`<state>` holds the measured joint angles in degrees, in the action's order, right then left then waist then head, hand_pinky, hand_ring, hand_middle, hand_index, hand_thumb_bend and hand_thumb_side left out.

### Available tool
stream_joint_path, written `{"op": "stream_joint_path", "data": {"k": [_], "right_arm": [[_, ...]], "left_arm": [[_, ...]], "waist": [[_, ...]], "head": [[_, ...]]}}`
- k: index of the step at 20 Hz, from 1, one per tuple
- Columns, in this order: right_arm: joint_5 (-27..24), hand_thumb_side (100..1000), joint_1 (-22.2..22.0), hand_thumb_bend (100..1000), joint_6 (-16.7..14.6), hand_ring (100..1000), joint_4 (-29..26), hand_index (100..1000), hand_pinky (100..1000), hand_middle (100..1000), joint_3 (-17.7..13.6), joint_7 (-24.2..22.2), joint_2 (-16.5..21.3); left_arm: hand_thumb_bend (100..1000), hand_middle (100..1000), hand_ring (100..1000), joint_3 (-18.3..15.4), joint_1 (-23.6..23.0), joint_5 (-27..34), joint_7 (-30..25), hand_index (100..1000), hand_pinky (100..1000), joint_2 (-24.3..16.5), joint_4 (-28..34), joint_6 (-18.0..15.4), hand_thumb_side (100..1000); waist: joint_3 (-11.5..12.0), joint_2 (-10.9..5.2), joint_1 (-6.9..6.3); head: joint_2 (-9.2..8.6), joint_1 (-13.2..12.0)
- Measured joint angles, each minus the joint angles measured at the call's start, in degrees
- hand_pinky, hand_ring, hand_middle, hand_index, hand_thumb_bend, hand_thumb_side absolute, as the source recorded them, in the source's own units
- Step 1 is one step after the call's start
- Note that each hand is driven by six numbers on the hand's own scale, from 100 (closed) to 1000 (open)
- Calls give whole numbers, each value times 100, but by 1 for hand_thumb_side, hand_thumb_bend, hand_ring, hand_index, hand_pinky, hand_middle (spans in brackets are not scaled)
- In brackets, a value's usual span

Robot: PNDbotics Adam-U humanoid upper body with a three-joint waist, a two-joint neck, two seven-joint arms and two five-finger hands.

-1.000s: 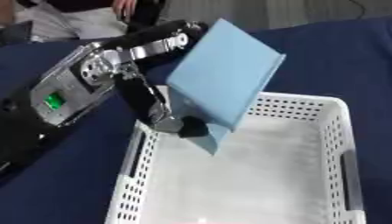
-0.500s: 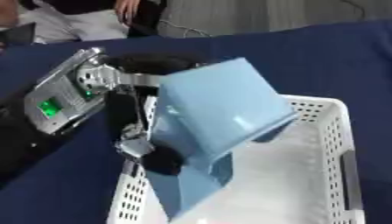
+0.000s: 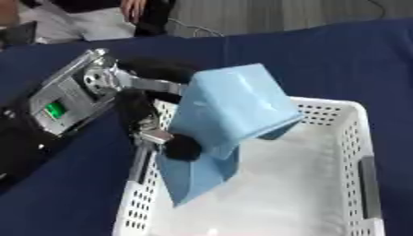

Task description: Pick up objects on the table and place them in the box.

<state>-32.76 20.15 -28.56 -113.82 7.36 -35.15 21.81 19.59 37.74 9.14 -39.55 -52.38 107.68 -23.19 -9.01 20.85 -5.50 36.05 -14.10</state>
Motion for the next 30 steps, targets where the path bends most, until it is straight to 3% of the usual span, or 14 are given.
{"op": "stream_joint_path", "data": {"k": [14, 18, 19, 21, 24, 30], "right_arm": [[16, 836, 0, 118, -3, 662, 0, 100, 762, 676, 1, 3, 0], [16, 836, 0, 119, -14, 663, 0, 100, 764, 677, 2, 14, 0], [18, 837, 0, 119, -17, 663, 0, 100, 764, 677, 2, 17, 0], [26, 837, 0, 116, -24, 662, 0, 100, 761, 675, 4, 24, 0], [31, 837, 0, 117, -25, 662, 0, 100, 761, 675, 5, 25, 0], [42, 837, 0, 118, -26, 663, 0, 100, 763, 676, 4, 26, 0]], "left_arm": [[116, 1000, 1000, -12, -45, -419, 175, 1000, 1000, 1, -147, -192, 1000], [171, 1000, 1000, -30, -56, -487, 191, 1000, 1000, 1, -118, -218, 1000], [208, 1000, 981, -31, -81, -422, 210, 1000, 998, 3, -93, -237, 1000], [138, 1000, 988, 74, -130, 29, 201, 1000, 995, 5, -72, -228, 1000], [133, 1000, 961, 123, -118, 650, 60, 1000, 964, 5, -151, -87, 1000], [122, 1000, 948, -23, -102, 690, 116, 1000, 960, 5, -417, -144, 1000]], "waist": [[-1, 0, 0], [-2, 1, 0], [-2, 1, -1], [-6, 1, -3], [-7, 1, -3], [-6, 2, -3]], "head": [[46, 1], [47, 2], [48, 2], [50, 2], [51, 2], [51, 3]]}}
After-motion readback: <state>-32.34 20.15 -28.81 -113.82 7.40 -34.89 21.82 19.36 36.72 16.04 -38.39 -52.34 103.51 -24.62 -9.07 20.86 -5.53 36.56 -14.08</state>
